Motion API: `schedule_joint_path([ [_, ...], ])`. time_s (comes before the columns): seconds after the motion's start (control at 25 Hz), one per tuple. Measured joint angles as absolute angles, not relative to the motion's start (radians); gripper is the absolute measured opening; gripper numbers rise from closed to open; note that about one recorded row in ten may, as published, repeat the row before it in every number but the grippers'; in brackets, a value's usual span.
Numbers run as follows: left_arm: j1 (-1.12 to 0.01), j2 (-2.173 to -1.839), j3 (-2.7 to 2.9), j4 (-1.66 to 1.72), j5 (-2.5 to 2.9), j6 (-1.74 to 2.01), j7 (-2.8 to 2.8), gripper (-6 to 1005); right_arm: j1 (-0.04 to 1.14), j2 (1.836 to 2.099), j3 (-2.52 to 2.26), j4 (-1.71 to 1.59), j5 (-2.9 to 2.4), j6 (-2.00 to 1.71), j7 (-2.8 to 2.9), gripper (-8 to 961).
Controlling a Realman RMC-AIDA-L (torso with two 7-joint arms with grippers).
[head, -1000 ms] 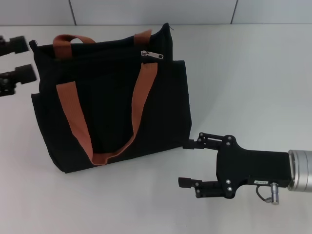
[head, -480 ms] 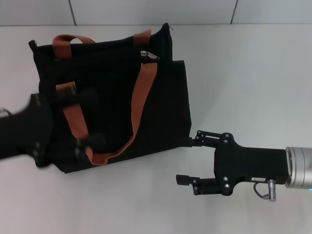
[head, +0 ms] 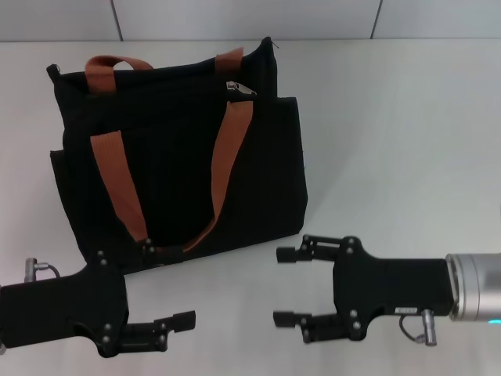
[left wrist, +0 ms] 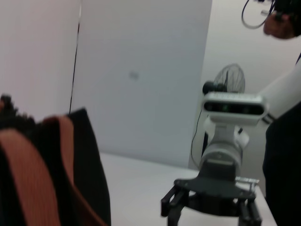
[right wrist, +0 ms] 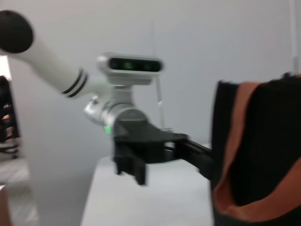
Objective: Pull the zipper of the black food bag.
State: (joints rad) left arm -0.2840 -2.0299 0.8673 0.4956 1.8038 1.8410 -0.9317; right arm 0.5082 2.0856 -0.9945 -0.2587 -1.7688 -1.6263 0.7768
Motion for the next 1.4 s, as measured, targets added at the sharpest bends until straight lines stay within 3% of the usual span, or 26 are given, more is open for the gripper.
schedule_joint_path([
  [0.6,-0.283,-2.003,0.869,0.492,1.872,1.829,-0.936,827,0.496,2.085,-1.048,-0.244,-1.772,-1.631,0.771,783],
  [1.4,-0.289,-2.005,0.873,0.492,1.898,1.841,-0.934,827,0.489,2.083,-1.042,-0.256,-1.764,-1.646,0.77,783],
])
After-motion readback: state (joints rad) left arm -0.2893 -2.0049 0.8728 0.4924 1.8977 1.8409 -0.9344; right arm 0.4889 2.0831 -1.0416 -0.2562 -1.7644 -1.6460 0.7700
